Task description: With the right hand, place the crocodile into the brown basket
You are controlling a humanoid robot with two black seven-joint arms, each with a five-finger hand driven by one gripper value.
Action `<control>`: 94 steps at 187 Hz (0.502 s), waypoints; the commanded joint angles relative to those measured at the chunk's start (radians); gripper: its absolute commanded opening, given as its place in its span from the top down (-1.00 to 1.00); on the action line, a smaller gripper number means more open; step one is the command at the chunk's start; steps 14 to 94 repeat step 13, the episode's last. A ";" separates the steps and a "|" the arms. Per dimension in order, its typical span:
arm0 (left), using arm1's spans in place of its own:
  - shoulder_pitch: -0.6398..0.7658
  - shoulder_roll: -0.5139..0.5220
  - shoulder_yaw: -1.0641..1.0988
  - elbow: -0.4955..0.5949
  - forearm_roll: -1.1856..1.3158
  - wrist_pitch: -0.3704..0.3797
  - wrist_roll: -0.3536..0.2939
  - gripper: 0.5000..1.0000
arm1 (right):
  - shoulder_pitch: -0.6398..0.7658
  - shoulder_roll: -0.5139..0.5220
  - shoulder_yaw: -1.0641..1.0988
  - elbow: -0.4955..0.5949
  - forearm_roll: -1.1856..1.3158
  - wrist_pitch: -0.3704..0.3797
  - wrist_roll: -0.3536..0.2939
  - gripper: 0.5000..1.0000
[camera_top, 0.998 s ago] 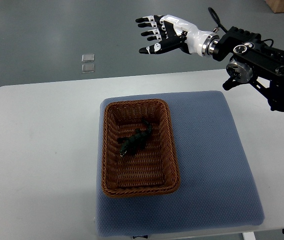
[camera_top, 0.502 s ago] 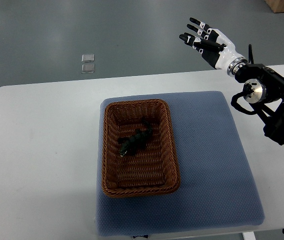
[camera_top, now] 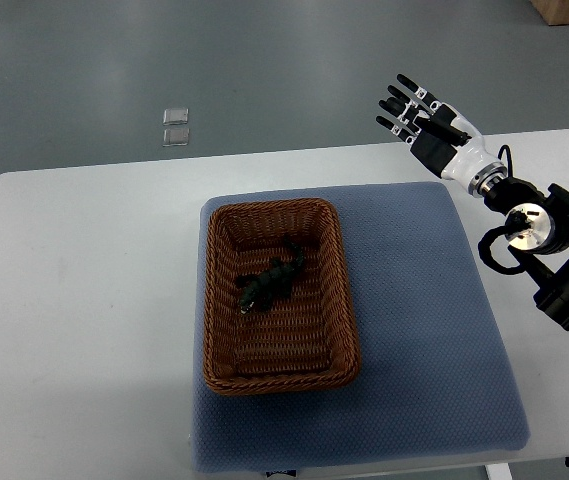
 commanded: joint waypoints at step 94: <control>0.000 0.000 0.000 0.000 0.000 0.000 0.000 -1.00 | -0.001 0.001 0.004 -0.002 0.011 0.002 0.018 -0.70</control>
